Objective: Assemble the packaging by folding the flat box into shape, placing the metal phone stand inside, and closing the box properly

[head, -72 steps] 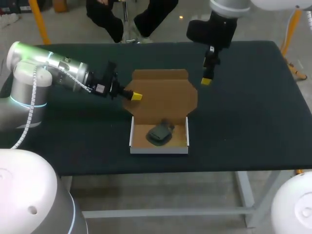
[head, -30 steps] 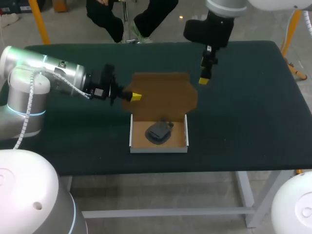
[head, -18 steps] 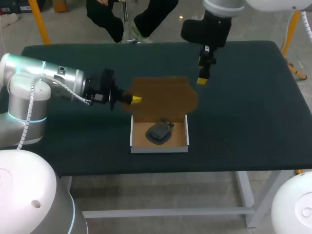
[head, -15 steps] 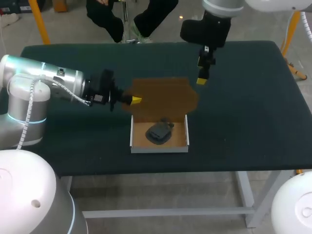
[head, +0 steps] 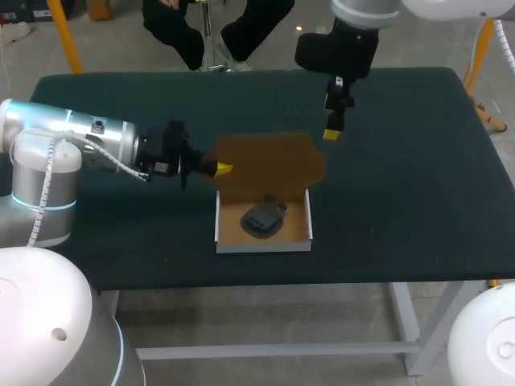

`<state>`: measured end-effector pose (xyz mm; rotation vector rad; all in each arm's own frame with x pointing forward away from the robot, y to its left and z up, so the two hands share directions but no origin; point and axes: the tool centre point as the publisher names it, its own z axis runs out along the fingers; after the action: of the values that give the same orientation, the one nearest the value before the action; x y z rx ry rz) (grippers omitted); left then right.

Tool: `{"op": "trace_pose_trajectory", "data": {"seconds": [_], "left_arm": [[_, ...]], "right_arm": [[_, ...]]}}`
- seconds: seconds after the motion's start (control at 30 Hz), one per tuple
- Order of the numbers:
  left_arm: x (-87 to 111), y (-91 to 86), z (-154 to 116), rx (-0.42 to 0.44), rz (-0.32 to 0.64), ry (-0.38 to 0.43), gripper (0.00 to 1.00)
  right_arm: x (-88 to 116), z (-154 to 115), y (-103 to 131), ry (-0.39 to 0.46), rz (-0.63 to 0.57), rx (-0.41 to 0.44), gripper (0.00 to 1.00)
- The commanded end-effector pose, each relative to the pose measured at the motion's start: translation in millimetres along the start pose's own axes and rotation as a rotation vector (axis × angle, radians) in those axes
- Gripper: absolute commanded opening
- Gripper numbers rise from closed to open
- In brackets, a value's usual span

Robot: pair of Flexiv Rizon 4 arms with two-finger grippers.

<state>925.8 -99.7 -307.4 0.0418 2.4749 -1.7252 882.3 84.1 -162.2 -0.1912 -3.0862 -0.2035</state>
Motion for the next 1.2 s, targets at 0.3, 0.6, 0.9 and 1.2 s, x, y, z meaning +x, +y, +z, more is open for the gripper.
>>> {"op": "trace_pose_trajectory", "data": {"seconds": [0.3,0.6,0.9,1.2], "left_arm": [[4.4,-3.1,2,-0.022,0.027,-0.005,0.0],[4.4,-2.3,2,-0.023,0.028,-0.005,0.0],[4.4,-2.3,2,-0.023,0.028,-0.005,0.0],[4.4,-2.3,2,-0.023,0.028,-0.005,0.0]], "right_arm": [[1,-2,1,0.002,-0.005,0.01,1.0],[0,-3,1,-0.001,-0.005,0.011,1.0],[-14,-8,14,-0.04,-0.01,-0.012,1.0],[-36,-5,41,-0.08,-0.101,0.018,1.0]]}}
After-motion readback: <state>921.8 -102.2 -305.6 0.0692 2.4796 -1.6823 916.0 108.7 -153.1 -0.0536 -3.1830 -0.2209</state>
